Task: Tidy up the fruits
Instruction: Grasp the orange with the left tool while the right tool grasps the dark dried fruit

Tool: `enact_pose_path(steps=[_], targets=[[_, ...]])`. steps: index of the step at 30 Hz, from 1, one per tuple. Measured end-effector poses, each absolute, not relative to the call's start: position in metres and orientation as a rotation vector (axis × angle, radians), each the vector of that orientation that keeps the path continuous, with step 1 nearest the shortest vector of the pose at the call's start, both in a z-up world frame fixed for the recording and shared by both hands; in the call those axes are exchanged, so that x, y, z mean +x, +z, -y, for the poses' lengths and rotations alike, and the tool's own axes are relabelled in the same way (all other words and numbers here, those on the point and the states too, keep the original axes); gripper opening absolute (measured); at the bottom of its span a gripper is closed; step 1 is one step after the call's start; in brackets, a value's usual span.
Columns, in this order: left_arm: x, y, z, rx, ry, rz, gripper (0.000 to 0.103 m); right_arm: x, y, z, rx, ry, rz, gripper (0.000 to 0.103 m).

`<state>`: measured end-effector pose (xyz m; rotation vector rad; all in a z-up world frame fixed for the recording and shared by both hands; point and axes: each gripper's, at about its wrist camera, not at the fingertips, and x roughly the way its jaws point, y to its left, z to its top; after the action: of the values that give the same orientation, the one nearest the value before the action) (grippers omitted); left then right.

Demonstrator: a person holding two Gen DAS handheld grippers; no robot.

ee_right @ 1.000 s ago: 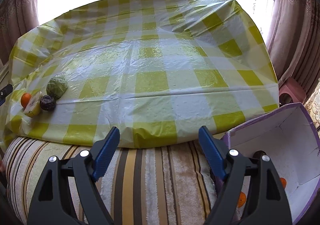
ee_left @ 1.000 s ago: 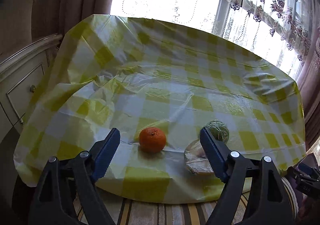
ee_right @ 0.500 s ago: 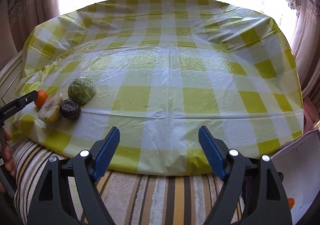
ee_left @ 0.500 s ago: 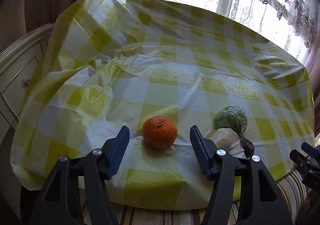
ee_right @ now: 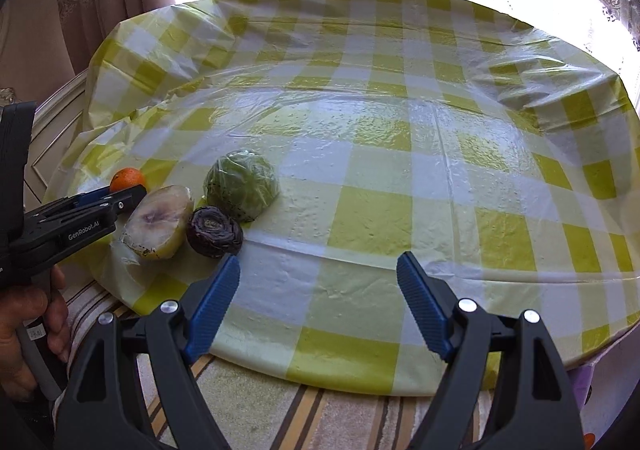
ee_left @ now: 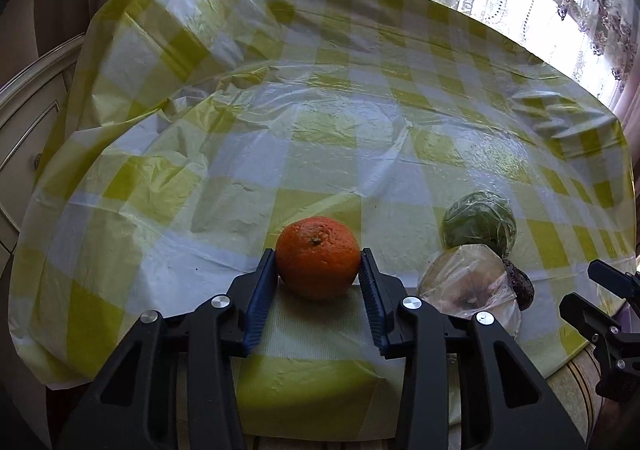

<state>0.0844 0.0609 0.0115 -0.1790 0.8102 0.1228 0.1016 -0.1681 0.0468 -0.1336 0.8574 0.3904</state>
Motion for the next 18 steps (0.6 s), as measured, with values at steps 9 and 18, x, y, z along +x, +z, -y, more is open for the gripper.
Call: enact_pose_path(steps=[9, 18], targets=[[0.083, 0.011, -0.061, -0.168, 0.120, -0.799, 0.037, 0.102, 0.040, 0.139, -0.217, 0.462, -0.883, 0.081], [0.081, 0.011, -0.061, -0.168, 0.118, -0.795, 0.037, 0.113, 0.034, 0.122, -0.193, 0.516, -0.927, 0.074]])
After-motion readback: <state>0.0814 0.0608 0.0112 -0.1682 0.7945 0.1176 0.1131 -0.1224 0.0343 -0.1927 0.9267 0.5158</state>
